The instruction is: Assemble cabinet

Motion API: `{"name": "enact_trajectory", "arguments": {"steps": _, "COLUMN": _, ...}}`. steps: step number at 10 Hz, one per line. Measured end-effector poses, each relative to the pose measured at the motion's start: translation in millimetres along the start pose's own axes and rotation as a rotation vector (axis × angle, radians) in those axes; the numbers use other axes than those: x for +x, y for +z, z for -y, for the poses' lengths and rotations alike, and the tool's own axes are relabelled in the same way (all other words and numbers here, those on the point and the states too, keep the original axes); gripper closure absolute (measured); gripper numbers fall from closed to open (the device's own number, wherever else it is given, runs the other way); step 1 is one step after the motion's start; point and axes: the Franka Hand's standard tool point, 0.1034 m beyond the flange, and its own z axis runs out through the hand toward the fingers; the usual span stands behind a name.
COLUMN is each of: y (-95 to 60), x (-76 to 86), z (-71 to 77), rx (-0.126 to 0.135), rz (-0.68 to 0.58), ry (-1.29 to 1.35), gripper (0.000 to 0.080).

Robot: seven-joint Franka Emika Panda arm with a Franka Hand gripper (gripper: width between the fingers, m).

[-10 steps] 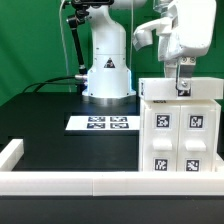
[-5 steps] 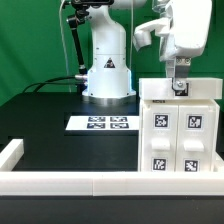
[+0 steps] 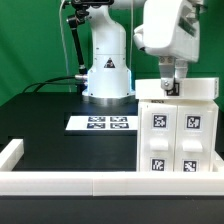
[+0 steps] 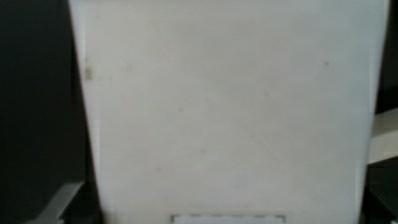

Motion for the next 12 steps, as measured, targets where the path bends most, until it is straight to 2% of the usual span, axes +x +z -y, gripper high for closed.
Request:
{"name": "enact_trajectory", "arguments": {"steps": 6, "y": -0.3, "x": 2.8, "z": 4.9, "rx": 0.008, "rz": -0.005, "ry": 0.612, "gripper": 0.0240}}
{"name": "enact_trajectory", "arguments": {"steps": 12, "y": -0.5, "x": 4.6, "z": 6.6, "rx": 0.029, "rz": -0.010, "ry": 0.969, "gripper": 0.0239}}
